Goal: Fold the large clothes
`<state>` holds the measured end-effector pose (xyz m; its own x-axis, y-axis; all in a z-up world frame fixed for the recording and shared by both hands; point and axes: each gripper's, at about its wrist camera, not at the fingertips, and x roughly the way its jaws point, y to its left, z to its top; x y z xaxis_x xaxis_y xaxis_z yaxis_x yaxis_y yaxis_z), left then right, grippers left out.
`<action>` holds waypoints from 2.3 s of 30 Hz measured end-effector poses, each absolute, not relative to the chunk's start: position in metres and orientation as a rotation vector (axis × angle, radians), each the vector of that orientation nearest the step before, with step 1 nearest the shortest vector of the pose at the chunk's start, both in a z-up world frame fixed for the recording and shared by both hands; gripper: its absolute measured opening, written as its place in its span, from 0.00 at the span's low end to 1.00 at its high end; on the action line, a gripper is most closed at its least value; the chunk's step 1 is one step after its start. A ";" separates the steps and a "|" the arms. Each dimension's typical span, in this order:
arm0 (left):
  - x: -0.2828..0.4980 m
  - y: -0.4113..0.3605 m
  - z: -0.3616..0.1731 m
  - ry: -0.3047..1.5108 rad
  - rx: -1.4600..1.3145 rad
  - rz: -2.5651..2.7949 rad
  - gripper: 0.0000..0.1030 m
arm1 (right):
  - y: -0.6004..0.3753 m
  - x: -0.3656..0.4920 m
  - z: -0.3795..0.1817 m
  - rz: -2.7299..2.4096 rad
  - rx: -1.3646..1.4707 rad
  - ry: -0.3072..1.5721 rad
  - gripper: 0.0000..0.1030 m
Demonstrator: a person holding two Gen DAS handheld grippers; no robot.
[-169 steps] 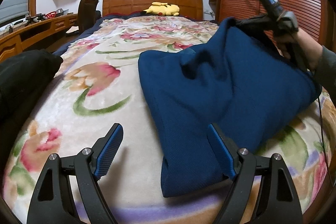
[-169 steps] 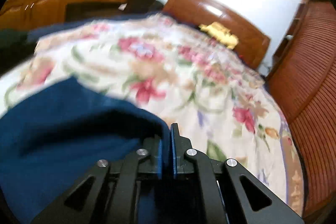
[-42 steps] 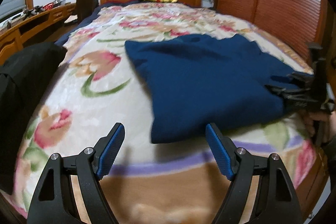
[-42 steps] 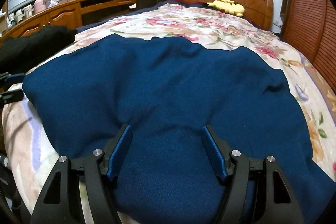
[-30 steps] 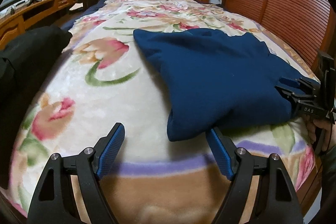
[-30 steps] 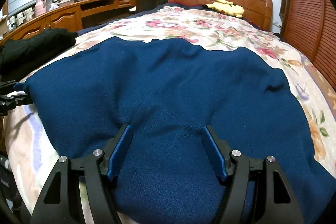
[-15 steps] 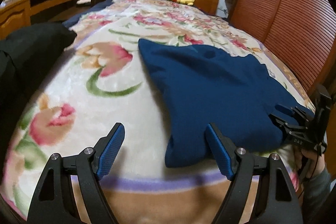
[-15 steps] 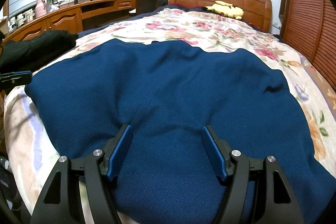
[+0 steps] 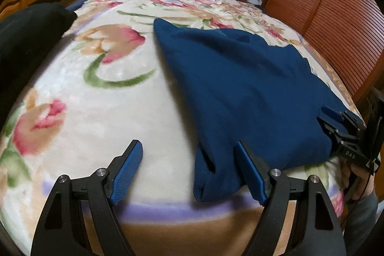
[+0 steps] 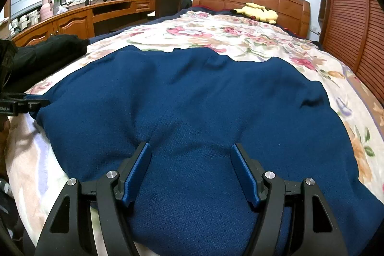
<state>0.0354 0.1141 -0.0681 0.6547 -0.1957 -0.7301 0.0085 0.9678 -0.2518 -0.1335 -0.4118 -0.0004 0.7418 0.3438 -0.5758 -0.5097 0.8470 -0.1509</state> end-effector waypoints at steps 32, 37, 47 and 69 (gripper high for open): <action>0.052 0.016 0.068 0.673 -0.054 -0.264 0.09 | -0.443 -0.167 0.024 0.471 -0.295 0.493 0.69; 0.060 -0.064 0.099 0.628 0.057 -0.364 0.09 | -0.490 -0.180 0.037 0.366 -0.304 0.467 0.69; 0.046 -0.199 0.101 0.619 0.215 -0.595 0.09 | -0.590 -0.216 0.066 0.191 -0.242 0.426 0.65; 0.017 -0.076 0.077 0.574 0.090 -0.434 0.78 | -0.559 -0.223 0.087 0.299 -0.226 0.353 0.65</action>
<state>0.0169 -0.0761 0.0773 0.7524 -0.3722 -0.5434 0.4216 0.9060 -0.0369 -0.2231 -0.5592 0.0871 0.8954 0.2465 -0.3707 -0.3247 0.9313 -0.1650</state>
